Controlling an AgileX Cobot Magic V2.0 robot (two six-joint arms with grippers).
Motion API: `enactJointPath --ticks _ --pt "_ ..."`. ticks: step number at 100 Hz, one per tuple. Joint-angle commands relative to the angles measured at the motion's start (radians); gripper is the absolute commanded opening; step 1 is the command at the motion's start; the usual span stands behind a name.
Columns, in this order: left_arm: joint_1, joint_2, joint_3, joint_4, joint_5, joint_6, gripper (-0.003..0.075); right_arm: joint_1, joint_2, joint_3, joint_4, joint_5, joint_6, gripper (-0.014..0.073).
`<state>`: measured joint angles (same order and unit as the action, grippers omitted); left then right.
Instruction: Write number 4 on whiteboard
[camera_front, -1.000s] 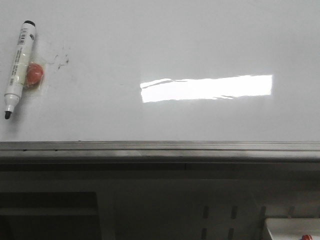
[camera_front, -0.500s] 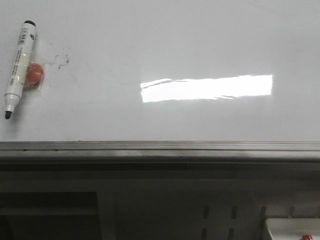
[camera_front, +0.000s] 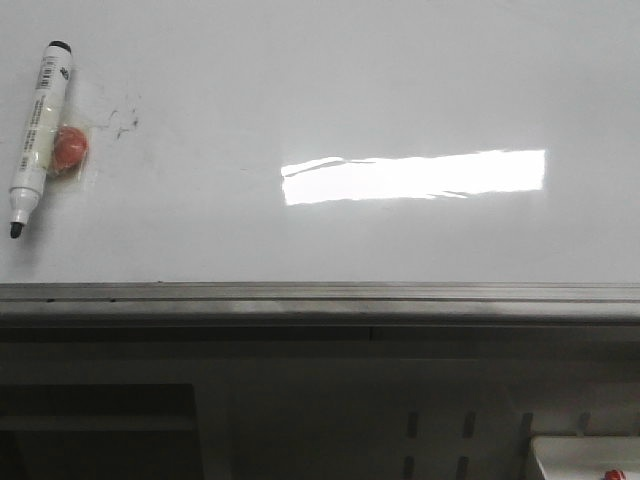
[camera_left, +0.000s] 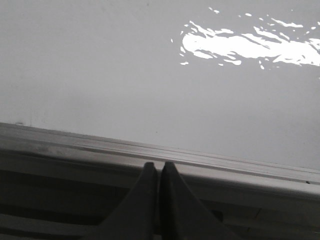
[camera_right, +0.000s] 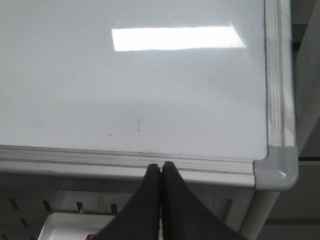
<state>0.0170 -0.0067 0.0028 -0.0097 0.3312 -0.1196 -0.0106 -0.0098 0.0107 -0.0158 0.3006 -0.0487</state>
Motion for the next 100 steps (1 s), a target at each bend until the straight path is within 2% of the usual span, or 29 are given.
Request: enactJointPath --ticks 1,41,54,61,70,74,81,90,100 --pt "0.003 -0.024 0.035 0.010 -0.113 -0.008 -0.0020 -0.005 -0.014 0.024 -0.023 -0.087 -0.001 -0.0064" --pt "0.003 -0.024 0.035 0.023 -0.230 -0.008 -0.0020 -0.005 -0.014 0.024 -0.001 -0.090 -0.001 -0.0064" --pt "0.003 -0.024 0.023 0.023 -0.242 -0.008 -0.0020 -0.005 -0.014 0.024 0.004 -0.179 -0.001 -0.0064" --pt "0.003 -0.017 0.003 0.023 -0.227 -0.008 -0.0020 -0.005 -0.014 0.024 0.072 -0.301 -0.001 -0.0064" --pt "0.003 0.016 -0.029 0.018 -0.200 -0.008 -0.0020 -0.005 -0.014 0.024 0.283 -0.456 0.023 -0.0064" --pt "0.003 0.038 -0.046 0.010 -0.194 -0.008 -0.0020 -0.005 -0.014 0.024 0.369 -0.482 0.023 -0.0064" --pt "0.003 0.081 -0.077 0.002 -0.188 -0.008 -0.0020 -0.005 -0.014 0.023 0.421 -0.436 0.023 -0.0064" --pt "0.003 0.136 -0.130 0.010 -0.182 -0.006 -0.0020 -0.005 -0.007 0.009 0.421 -0.235 0.023 -0.0064" --pt "0.003 0.210 -0.207 0.057 -0.123 0.002 -0.0020 -0.005 0.039 -0.030 0.409 -0.219 0.021 -0.0060"
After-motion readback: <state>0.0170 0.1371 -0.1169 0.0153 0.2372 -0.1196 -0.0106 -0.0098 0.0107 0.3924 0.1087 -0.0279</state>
